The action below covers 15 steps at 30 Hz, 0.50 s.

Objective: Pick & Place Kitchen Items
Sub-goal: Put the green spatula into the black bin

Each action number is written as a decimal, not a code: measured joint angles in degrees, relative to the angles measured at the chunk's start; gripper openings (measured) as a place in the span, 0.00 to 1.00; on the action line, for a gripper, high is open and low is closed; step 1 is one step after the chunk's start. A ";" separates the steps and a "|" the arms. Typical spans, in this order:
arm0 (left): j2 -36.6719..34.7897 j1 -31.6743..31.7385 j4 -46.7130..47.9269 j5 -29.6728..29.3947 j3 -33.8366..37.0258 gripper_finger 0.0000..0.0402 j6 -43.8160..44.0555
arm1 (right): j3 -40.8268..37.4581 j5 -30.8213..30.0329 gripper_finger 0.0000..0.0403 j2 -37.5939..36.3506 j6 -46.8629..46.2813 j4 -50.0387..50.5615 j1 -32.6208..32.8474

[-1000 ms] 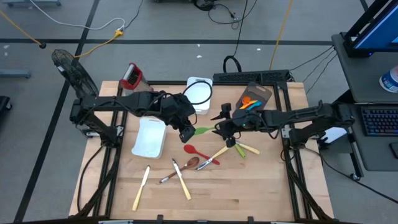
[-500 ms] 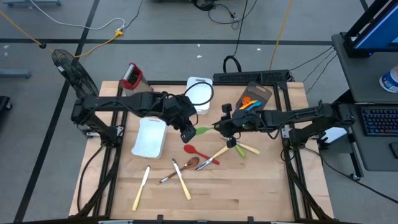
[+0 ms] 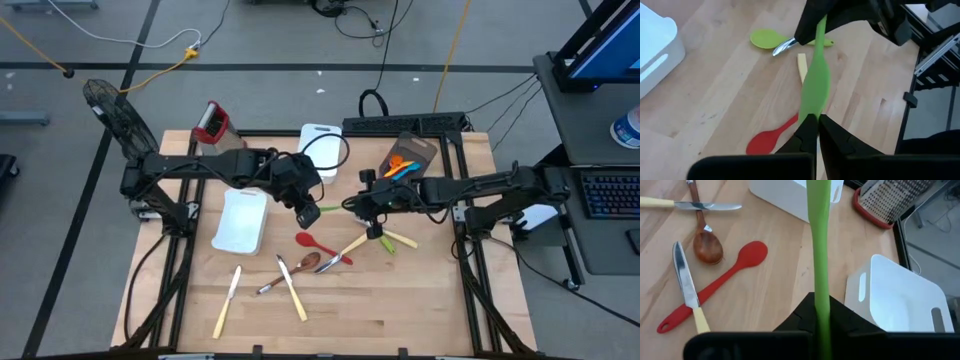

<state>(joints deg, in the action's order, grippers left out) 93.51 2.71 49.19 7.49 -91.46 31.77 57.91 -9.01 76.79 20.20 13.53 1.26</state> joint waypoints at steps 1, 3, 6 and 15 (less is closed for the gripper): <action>0.00 0.16 0.02 0.00 0.00 0.03 -0.02 | 0.00 -0.11 0.01 -0.27 -0.33 0.38 0.00; -0.16 0.57 0.20 0.02 0.00 0.06 -0.72 | 0.00 -0.66 0.01 -0.62 -1.13 0.82 -0.04; -0.39 1.35 1.30 -0.03 0.00 0.10 -3.25 | -0.02 -3.20 0.01 -1.88 -1.87 3.97 -0.11; -0.35 5.99 2.32 -0.07 0.00 0.15 -10.42 | -0.02 -6.52 0.01 -5.13 -8.98 11.51 -2.95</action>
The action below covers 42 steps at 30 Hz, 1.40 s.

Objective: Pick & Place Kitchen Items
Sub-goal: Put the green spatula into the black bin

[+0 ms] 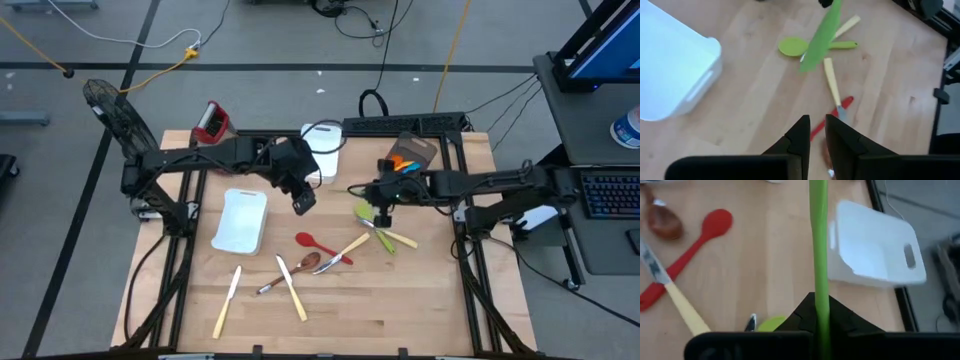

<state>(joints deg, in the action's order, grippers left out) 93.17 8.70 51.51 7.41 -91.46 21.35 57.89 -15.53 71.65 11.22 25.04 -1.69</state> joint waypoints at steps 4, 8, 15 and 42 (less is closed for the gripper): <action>0.00 2.71 0.12 -0.25 0.00 0.16 -4.41 | 0.00 -0.79 0.01 -2.38 -5.80 2.52 -2.15; 0.00 5.37 0.07 -4.56 0.00 0.16 -8.47 | 0.00 3.88 0.01 -5.48 -14.81 4.47 -6.57; 0.00 9.46 -2.95 -16.42 0.00 0.16 -18.57 | 0.00 19.21 0.01 -8.35 -33.42 4.29 -19.07; 0.04 27.29 -31.07 10.75 11.67 0.16 -34.12 | -5.64 39.67 0.01 -11.60 -82.53 8.24 -43.42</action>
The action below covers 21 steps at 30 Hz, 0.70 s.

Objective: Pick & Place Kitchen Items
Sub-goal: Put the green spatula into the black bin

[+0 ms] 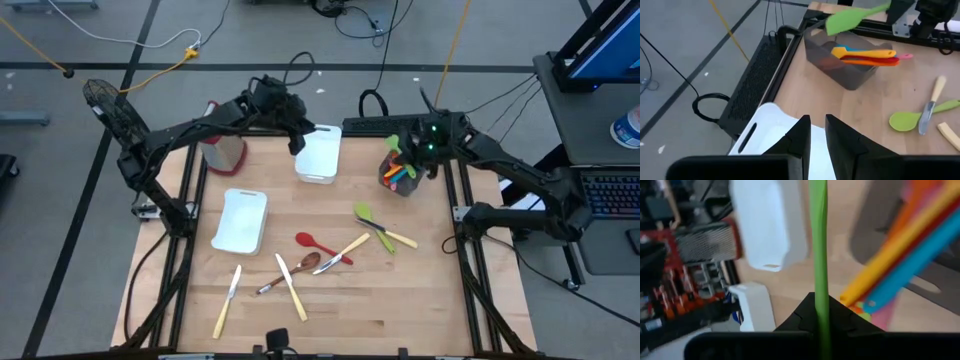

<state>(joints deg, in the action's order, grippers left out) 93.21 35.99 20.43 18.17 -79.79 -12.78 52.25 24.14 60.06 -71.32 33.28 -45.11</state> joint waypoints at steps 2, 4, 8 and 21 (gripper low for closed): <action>0.00 0.22 0.01 0.08 0.02 0.16 -0.08 | -2.52 0.00 0.01 -1.15 -3.04 0.00 -0.39; -0.02 0.33 0.12 0.23 0.02 0.16 -0.86 | -4.85 -0.22 0.01 -2.76 -6.03 -0.51 -0.89; 0.00 0.38 0.67 -0.02 0.02 0.16 -2.54 | -9.24 -3.94 0.01 -6.74 -12.63 -3.35 -1.80; -0.02 1.79 0.56 -0.10 0.02 0.16 -4.09 | -22.18 -9.21 0.01 -11.08 -33.93 -19.70 -2.94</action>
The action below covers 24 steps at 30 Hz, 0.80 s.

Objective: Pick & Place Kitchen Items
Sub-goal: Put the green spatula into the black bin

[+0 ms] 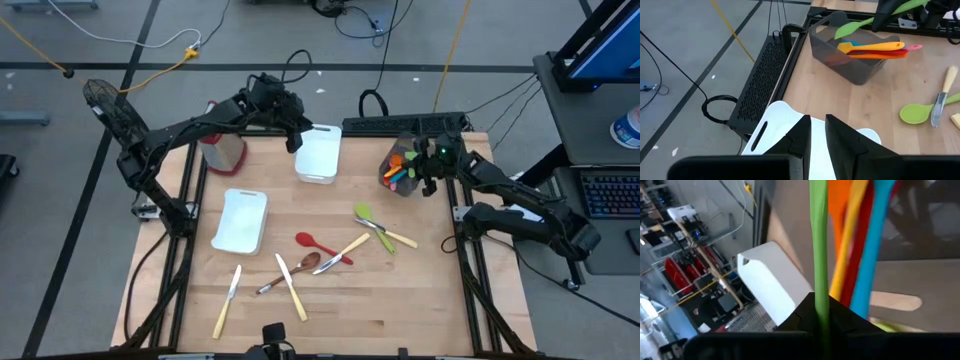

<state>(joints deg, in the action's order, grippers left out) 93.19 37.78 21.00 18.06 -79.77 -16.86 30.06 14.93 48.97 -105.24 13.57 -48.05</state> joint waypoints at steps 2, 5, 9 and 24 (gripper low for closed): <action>0.02 0.13 0.28 0.04 0.00 0.16 0.00 | -0.64 -0.05 0.01 0.00 -0.55 -0.01 0.00; 0.00 0.13 0.26 0.03 0.00 0.16 0.01 | -0.87 -1.25 0.03 0.00 -1.04 -0.10 0.02; 0.01 0.13 0.23 0.04 -0.02 0.16 -0.43 | -0.87 -1.69 0.08 0.00 -1.38 -1.71 -0.02; 0.02 0.13 0.19 0.52 -0.04 0.16 -0.98 | -0.87 -3.07 0.29 1.07 -0.29 -6.79 0.02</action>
<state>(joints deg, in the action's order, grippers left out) 93.20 37.91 21.19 18.59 -79.81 -17.84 29.19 11.86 50.04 -105.53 6.78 -48.03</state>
